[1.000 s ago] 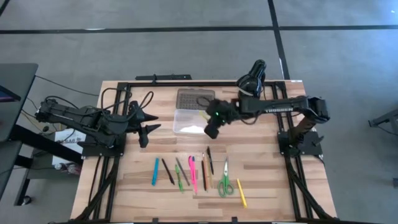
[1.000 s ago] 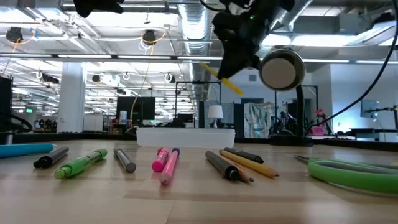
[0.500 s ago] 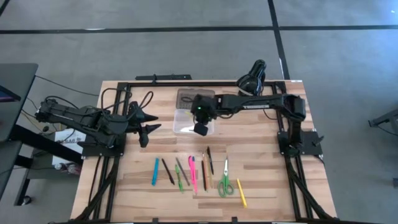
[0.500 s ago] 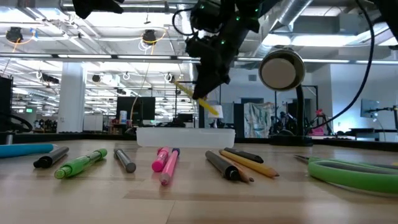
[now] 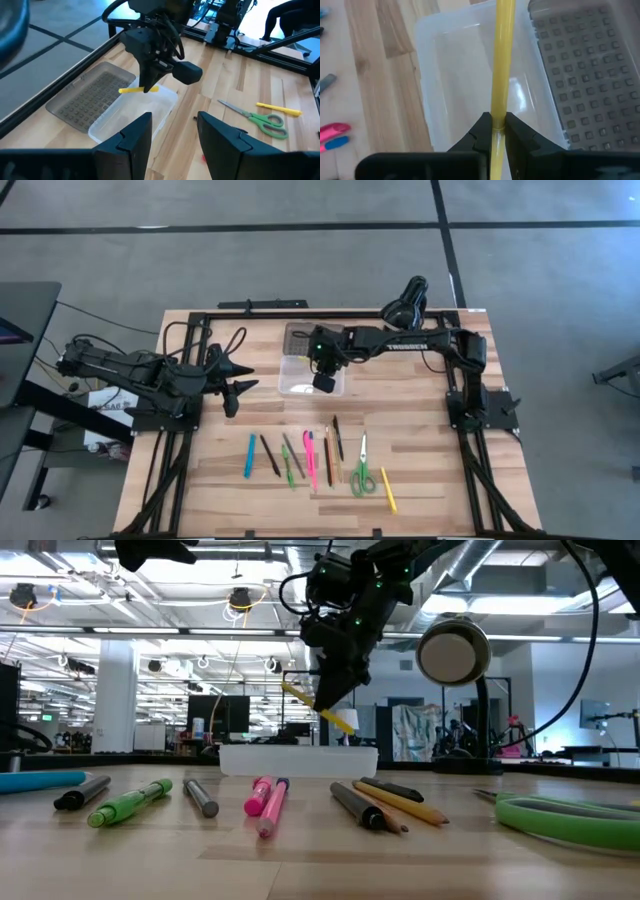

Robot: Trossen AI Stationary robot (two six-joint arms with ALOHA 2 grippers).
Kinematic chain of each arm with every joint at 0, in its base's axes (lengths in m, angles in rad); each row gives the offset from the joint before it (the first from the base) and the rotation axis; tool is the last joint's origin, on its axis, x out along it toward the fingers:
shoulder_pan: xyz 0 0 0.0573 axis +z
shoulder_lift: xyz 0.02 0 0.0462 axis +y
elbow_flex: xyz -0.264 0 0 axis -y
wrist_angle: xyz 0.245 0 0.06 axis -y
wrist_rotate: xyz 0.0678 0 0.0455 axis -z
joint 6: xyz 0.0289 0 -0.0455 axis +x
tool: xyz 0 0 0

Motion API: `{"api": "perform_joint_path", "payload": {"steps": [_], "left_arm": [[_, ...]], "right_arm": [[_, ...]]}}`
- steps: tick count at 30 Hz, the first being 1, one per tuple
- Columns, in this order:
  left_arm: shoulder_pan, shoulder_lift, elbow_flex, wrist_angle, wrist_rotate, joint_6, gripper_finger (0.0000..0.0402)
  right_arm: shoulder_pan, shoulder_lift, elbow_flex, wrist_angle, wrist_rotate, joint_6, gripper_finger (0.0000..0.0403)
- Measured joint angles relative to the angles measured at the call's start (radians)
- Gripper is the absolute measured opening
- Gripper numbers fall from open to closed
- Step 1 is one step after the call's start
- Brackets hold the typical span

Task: Pick & place school supplies into a supply box
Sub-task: Put the right yellow pen into the supply box

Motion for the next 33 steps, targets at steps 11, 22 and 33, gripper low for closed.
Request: {"api": "perform_joint_path", "payload": {"steps": [11,22,33], "left_arm": [[0.0,0.0,0.0,0.002,0.0,-0.001,0.0153],[0.0,0.0,0.0,0.004,0.0,-0.008,0.0153],[0.0,0.0,0.0,0.004,0.0,-0.007,0.0153]], "right_arm": [[0.0,0.009,0.0,0.02,0.005,-0.07,0.0024],[0.01,0.058,0.0,-0.008,0.002,-0.058,0.0026],[0.004,0.059,-0.001,-0.016,0.0,-0.045,0.0029]]}}
